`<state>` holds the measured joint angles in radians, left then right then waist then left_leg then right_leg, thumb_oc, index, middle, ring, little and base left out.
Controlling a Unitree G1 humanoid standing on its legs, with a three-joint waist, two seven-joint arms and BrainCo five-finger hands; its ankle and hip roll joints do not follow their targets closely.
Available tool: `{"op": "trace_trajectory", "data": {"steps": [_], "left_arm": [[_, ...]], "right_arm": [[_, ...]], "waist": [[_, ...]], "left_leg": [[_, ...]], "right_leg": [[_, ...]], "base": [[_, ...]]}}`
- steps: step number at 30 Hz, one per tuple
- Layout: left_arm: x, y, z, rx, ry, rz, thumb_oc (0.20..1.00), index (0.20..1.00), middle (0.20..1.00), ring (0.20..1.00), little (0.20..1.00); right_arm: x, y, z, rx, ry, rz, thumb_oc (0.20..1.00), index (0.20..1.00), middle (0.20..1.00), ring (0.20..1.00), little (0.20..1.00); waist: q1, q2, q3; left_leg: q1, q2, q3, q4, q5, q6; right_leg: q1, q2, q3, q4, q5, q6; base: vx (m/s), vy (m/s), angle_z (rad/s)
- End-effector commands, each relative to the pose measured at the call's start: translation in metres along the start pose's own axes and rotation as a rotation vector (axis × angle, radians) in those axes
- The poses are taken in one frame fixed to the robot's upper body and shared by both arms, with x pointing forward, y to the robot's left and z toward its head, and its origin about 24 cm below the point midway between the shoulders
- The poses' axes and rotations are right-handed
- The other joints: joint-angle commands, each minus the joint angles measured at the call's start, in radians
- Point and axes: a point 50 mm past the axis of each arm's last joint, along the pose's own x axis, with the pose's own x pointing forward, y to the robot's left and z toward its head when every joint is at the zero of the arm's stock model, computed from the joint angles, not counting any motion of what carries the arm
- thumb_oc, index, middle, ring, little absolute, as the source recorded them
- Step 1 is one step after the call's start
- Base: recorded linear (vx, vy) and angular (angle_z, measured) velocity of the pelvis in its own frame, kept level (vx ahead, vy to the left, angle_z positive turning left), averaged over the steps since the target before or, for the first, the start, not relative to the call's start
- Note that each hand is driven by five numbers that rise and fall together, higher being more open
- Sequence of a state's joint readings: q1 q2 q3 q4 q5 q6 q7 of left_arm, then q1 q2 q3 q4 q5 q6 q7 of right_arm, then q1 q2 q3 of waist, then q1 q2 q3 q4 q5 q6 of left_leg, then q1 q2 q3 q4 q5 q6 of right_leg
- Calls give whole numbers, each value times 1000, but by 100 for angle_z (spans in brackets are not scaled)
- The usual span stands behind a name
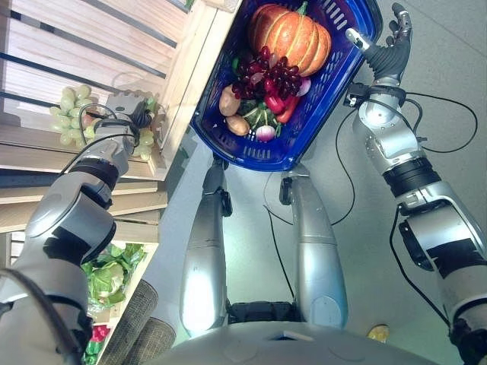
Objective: Pick up fruits and vegetables into the basket
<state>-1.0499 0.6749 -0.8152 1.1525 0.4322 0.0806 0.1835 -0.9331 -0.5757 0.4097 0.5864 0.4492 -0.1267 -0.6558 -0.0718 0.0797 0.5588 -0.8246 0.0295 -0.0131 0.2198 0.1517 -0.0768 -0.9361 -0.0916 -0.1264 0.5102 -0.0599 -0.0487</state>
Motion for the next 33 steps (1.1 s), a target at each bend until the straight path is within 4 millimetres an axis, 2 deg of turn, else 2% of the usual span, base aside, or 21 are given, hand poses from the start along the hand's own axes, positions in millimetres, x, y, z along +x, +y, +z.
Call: {"op": "trace_trajectory", "data": {"steps": [1, 8, 19, 21, 28, 29, 30, 31, 33], "left_arm": [[-6, -12, -31, 63, 87, -81, 1000, 1000, 1000, 1000, 1000], [-14, -37, -37, 101, 95, -288, 1000, 1000, 1000, 1000, 1000], [-20, -54, -34, 130, 50, -468, 1000, 1000, 1000, 1000, 1000], [-23, -60, -36, 184, 68, -566, 1000, 1000, 1000, 1000, 1000], [-33, -78, -46, 289, 134, -737, 1000, 1000, 1000, 1000, 1000], [-34, -79, -46, 288, 137, -741, 671, 671, 671, 671, 671], [-34, -79, -46, 291, 140, -736, 479, 479, 479, 479, 479], [-34, -80, -45, 286, 132, -735, 200, 200, 200, 200, 200], [-32, -78, -43, 284, 130, -734, 200, 200, 200, 200, 200]], "right_arm": [[-8, -7, 3, 37, -51, -20, 1000, 1000, 1000, 1000, 1000], [-7, -9, 2, 38, -53, -18, 1000, 1000, 1000, 1000, 1000], [-4, -6, 7, 41, -55, -17, 1000, 1000, 1000, 1000, 1000], [-3, -6, 8, 42, -59, -16, 1000, 1000, 1000, 1000, 1000], [0, -4, 13, 42, -66, -17, 1000, 1000, 1000, 1000, 1000], [1, -4, 13, 42, -66, -17, 1000, 1000, 1000, 1000, 1000], [2, -4, 15, 44, -67, -17, 1000, 1000, 1000, 1000, 1000], [2, -3, 16, 43, -69, -17, 1000, 1000, 1000, 1000, 1000], [3, -2, 19, 44, -68, -15, 1000, 1000, 1000, 1000, 1000]], "waist": [[8, -24, -39], [4, -22, -39], [5, -20, -39], [4, -19, -39], [3, -16, -39], [3, -16, -39], [4, -16, -39], [4, -16, -39], [3, -16, -39]], "left_leg": [[6, -37, 44, 109, -104, 17], [12, -32, 51, 108, -105, 16], [14, -30, 53, 111, -109, 17], [13, -29, 55, 112, -109, 18], [11, -28, 55, 116, -112, 19], [10, -28, 55, 116, -112, 19], [8, -27, 55, 118, -112, 19], [6, -27, 55, 121, -113, 19], [5, -27, 55, 122, -113, 19]], "right_leg": [[76, 11, 29, -172, 106, 128], [81, 12, 32, -169, 105, 128], [85, 12, 30, -170, 105, 128], [85, 12, 31, -170, 106, 128], [85, 12, 32, -171, 104, 126], [85, 12, 32, -170, 104, 126], [82, 12, 33, -168, 103, 125], [81, 12, 33, -166, 103, 125], [80, 12, 33, -166, 102, 125]], "base": [[0, 0, 0], [0, 0, 0], [0, 0, 0], [0, 0, 0], [0, 0, 0], [0, 0, 0], [0, 0, 0], [0, 0, 0], [0, 0, 0]]}}
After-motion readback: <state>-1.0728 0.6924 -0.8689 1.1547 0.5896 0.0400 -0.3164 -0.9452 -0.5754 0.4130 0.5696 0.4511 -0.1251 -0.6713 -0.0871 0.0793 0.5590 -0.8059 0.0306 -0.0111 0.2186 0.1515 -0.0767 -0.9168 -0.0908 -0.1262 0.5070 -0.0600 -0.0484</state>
